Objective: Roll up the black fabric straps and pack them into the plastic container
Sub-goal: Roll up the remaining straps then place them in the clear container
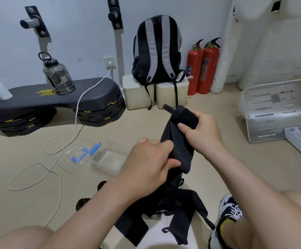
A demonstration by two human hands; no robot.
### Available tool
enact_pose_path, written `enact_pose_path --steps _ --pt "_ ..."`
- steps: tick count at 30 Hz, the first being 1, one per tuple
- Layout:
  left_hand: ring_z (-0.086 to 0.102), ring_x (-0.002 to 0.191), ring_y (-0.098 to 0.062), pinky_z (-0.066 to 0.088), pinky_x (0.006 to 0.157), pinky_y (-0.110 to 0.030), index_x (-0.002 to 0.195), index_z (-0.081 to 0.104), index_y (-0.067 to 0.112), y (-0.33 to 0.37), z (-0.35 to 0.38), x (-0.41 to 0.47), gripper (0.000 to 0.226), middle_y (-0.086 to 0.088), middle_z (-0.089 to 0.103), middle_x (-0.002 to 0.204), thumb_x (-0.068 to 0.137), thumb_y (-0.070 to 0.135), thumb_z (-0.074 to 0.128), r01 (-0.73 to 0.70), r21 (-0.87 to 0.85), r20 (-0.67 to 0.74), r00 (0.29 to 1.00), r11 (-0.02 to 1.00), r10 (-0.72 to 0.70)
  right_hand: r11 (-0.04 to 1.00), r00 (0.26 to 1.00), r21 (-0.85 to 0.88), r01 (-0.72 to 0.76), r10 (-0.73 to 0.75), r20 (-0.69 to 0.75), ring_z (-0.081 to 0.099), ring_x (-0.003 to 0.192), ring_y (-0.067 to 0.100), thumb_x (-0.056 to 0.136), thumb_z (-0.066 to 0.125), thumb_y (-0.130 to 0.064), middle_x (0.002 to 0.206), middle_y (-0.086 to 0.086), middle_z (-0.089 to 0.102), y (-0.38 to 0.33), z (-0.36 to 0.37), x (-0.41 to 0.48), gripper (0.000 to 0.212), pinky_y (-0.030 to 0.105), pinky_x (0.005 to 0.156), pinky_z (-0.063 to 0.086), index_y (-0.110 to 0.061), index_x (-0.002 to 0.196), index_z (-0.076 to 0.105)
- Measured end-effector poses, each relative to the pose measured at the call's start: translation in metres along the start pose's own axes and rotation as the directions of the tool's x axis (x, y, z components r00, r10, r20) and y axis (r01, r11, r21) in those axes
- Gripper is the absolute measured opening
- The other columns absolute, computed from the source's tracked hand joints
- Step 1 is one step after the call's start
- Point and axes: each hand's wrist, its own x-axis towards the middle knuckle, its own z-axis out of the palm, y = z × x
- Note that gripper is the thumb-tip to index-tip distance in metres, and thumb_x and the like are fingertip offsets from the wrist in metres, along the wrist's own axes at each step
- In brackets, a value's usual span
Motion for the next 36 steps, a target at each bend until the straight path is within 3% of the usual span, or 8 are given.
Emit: enact_pose_path --steps 6,13,17,21,25,28,31,36 --pt "0.042 0.057 -0.018 0.025 0.061 -0.03 0.062 0.042 0.019 0.025 0.001 -0.014 0.026 0.003 0.045 0.05 0.083 0.026 0.055 -0.19 0.116 -0.134 0.969 0.975 0.205 0.995 0.998 -0.096 -0.005 -0.001 -0.069 0.064 0.101 0.025 0.088 0.07 -0.024 0.103 -0.002 0.072 0.003 0.007 -0.004 0.027 0.029 0.077 0.043 -0.026 0.115 0.066" --pt "0.035 0.051 -0.02 0.015 0.055 -0.026 0.055 0.04 0.018 0.047 -0.002 -0.031 0.036 0.002 0.04 0.046 0.083 0.022 0.062 -0.177 0.133 -0.255 0.945 0.975 0.206 0.992 0.984 -0.081 0.097 -0.108 -0.143 0.061 0.09 0.023 0.089 0.068 -0.021 0.094 -0.003 0.069 0.006 0.017 -0.013 0.028 0.027 0.071 0.036 -0.024 0.116 0.063" --pt "0.056 0.058 -0.024 0.035 0.047 -0.027 0.072 0.048 0.019 0.047 -0.012 -0.018 0.03 0.0 0.054 0.057 0.092 0.042 0.049 0.135 0.112 -0.018 0.991 0.984 -0.134 0.989 0.981 -0.079 0.123 -0.133 -0.139 0.058 0.087 0.019 0.088 0.069 -0.019 0.091 -0.005 0.066 0.006 0.017 -0.009 0.03 0.025 0.07 0.034 -0.023 0.118 0.063" --pt "0.064 0.086 -0.022 0.051 0.078 -0.043 0.097 0.058 0.023 -0.011 -0.008 -0.005 0.03 0.005 0.068 0.083 0.082 0.046 0.071 0.527 -0.229 0.293 0.839 0.818 -0.458 0.973 0.969 -0.007 0.23 -0.23 -0.091 0.062 0.092 0.016 0.088 0.07 -0.017 0.097 -0.005 0.069 -0.004 0.015 -0.009 0.032 0.027 0.077 0.046 -0.02 0.119 0.063" --pt "0.05 0.098 -0.006 0.04 0.101 -0.035 0.103 0.068 0.03 -0.039 -0.002 -0.002 0.027 0.01 0.063 0.099 0.081 0.043 0.075 0.434 -0.098 0.354 0.856 0.896 -0.376 0.95 0.95 0.066 0.304 -0.297 -0.098 0.061 0.091 0.005 0.088 0.071 -0.013 0.093 -0.017 0.065 -0.013 0.002 -0.008 0.033 0.009 0.078 0.045 -0.019 0.119 0.063" --pt "0.029 0.104 -0.006 0.02 0.097 -0.025 0.102 0.063 0.022 -0.038 0.0 0.002 0.028 0.006 0.051 0.111 0.09 0.047 0.064 0.278 0.082 0.36 0.887 0.957 -0.289 0.947 0.942 0.023 0.32 -0.315 -0.114 0.063 0.093 0.014 0.087 0.071 -0.013 0.096 -0.007 0.068 -0.013 -0.004 -0.009 0.032 0.025 0.082 0.05 -0.02 0.117 0.063" --pt "0.058 0.1 -0.018 0.042 0.088 -0.032 0.093 0.056 0.013 -0.016 0.002 0.005 0.036 0.001 0.067 0.097 0.088 0.048 0.065 0.3 -0.064 0.434 0.867 0.952 -0.244 0.97 0.957 -0.051 0.238 -0.243 -0.159 0.063 0.093 0.022 0.086 0.07 -0.013 0.097 0.0 0.069 -0.001 0.0 -0.006 0.029 0.036 0.081 0.051 -0.021 0.113 0.064" --pt "0.058 0.081 -0.027 0.046 0.077 -0.045 0.087 0.053 0.009 0.016 0.0 -0.003 0.039 -0.005 0.062 0.079 0.088 0.046 0.065 0.34 -0.186 0.497 0.842 0.922 -0.21 0.988 0.982 -0.136 0.079 -0.1 -0.16 0.061 0.101 0.029 0.088 0.069 -0.016 0.108 0.006 0.069 0.024 0.018 -0.003 0.036 0.029 0.075 0.038 -0.02 0.122 0.061"
